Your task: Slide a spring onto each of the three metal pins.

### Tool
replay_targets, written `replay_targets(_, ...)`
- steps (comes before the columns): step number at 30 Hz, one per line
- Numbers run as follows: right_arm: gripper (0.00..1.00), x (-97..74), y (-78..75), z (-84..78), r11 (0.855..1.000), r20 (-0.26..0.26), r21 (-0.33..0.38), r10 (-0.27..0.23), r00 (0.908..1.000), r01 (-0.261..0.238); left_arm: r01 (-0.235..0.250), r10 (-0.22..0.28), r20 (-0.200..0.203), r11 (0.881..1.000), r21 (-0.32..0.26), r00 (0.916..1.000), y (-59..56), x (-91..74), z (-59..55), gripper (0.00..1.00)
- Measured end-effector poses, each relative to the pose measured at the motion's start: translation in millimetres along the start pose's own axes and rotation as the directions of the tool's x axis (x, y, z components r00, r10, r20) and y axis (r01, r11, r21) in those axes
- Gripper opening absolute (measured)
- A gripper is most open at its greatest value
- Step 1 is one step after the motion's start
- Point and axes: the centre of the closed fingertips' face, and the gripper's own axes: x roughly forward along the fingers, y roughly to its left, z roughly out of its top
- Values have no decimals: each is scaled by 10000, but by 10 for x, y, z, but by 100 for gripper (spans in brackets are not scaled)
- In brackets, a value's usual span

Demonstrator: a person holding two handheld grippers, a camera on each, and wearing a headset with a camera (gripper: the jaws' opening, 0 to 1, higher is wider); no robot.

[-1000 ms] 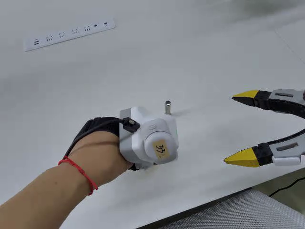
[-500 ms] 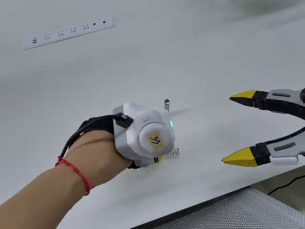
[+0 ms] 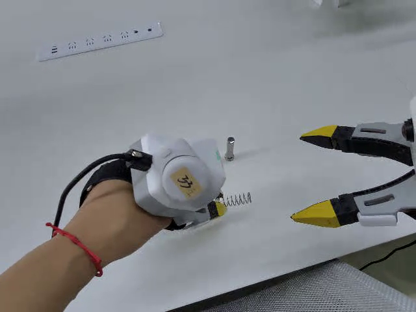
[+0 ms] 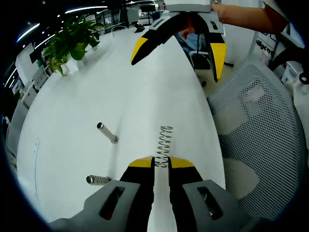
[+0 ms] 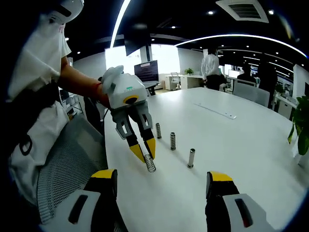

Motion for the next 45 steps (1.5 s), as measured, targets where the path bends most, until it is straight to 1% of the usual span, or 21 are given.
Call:
replay_targets(4, 69, 58, 75, 149, 9992, -42, -296, 271, 9996, -272, -250, 275, 644, 9989, -387, 9975, 22, -144, 76, 7)
replay_targets(5, 67, 71, 92, 190, 9988, -67, -359, 341, 9994, -343, -299, 340, 862, 9984, -487, 9957, 23, -192, 102, 7)
replay_targets(7, 62, 89, 121, 253, 9978, -51, -472, 472, 9989, -473, -374, 450, 1171, 9971, -663, 9921, 26, -257, 136, 7)
replay_targets(8, 60, 105, 142, 295, 9970, -77, -523, 564, 9984, -567, -438, 547, 1417, 9959, -794, 9884, 29, -307, 160, 7)
replay_targets(9, 57, 118, 160, 315, 9965, -155, -494, 661, 9977, -667, -465, 598, 1574, 9952, -865, 9857, 27, -337, 176, 7)
replay_targets(10, 53, 129, 188, 337, 9955, -209, -503, 792, 9966, -802, -495, 635, 1687, 9950, -863, 9836, 23, -368, 183, 7)
replay_targets(11, 49, 146, 227, 380, 9928, -202, -696, 961, 9952, -973, -533, 693, 1795, 9943, -926, 9813, 16, -405, 185, 7)
replay_targets(14, 43, 201, 272, 469, 9897, -312, -864, 1118, 9932, -1141, -607, 809, 2107, 9930, -1009, 9742, -5, -489, 200, 7)
replay_targets(19, 33, 306, 370, 595, 9794, -491, -1213, 1568, 9864, -1617, -601, 932, 2782, 9903, -1251, 9560, -38, -622, 271, 7)
replay_targets(22, 29, 364, 429, 631, 9719, -686, -1379, 1826, 9808, -1906, -621, 991, 3064, 9898, -1285, 9467, -50, -687, 302, 7)
replay_targets(25, 25, 391, 472, 671, 9657, -811, -1468, 2039, 9756, -2140, -598, 1077, 3369, 9869, -1496, 9354, -41, -754, 327, 7)
replay_targets(27, 24, 398, 479, 685, 9637, -878, -1513, 2087, 9740, -2201, -632, 1127, 3467, 9865, -1510, 9312, -40, -780, 332, 7)
replay_targets(29, 22, 397, 478, 691, 9620, -930, -1544, 2128, 9727, -2252, -618, 1174, 3607, 9848, -1621, 9253, -37, -806, 340, 7)
replay_targets(31, 19, 391, 479, 715, 9627, -830, -1459, 2177, 9725, -2279, -581, 1246, 3798, 9816, -1819, 9166, -29, -833, 349, 7)
replay_targets(34, 19, 392, 478, 753, 9678, -502, -1121, 2212, 9739, -2256, -501, 1350, 4083, 9760, -2119, 9028, -16, -872, 374, 7)
replay_targets(35, 18, 394, 463, 755, 9707, -419, -1034, 2136, 9760, -2168, -454, 1410, 4222, 9725, -2286, 8955, -7, -893, 390, 7)
replay_targets(38, 17, 388, 444, 788, 9767, -17, -598, 2064, 9785, -2062, -413, 1484, 4405, 9690, -2436, 8854, 1, -926, 418, 7)
replay_targets(42, 13, 370, 462, 867, 9769, 523, -139, 2137, 9755, -2133, -378, 1475, 4471, 9688, -2451, 8823, -9, -927, 443, 7)
replay_targets(45, 9, 367, 456, 872, 9770, 639, -1, 2128, 9750, -2133, -333, 1465, 4567, 9685, -2466, 8775, -10, -931, 469, 7)
